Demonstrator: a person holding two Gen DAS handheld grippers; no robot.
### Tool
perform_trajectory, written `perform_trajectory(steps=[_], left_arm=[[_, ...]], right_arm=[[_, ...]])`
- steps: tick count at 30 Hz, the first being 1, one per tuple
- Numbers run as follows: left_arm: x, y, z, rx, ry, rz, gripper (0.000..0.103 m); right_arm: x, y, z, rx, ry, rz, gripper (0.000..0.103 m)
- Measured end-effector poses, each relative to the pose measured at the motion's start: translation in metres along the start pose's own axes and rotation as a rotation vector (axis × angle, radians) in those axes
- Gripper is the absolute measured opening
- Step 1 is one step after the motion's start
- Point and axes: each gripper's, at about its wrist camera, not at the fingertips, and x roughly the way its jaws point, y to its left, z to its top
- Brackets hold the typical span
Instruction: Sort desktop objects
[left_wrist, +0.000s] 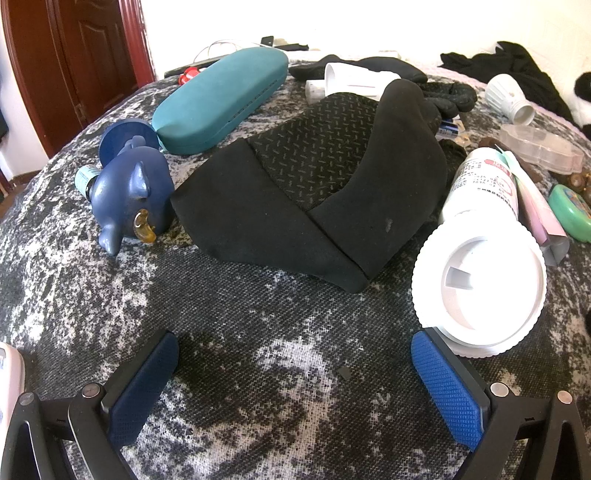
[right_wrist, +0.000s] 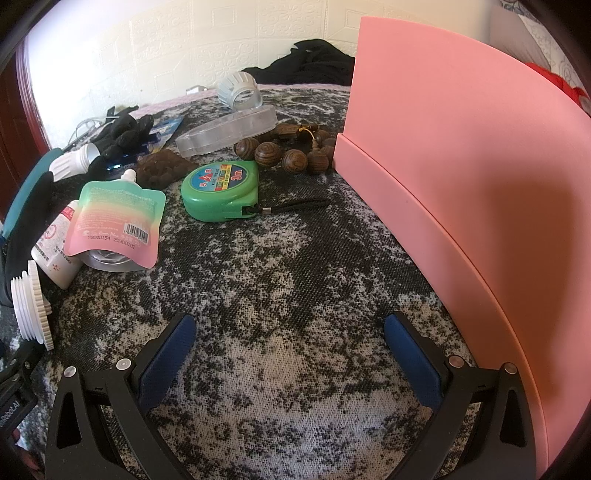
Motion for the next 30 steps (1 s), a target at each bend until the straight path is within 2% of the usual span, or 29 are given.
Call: perform_trajectory(steps=[30], left_arm=[[-0.0006,-0.0013,-0.0005,0.000,0.001,0.001,0.103]], right_arm=[[0.0020,-0.0001,0.0011,0.001,0.000,0.001,0.103]])
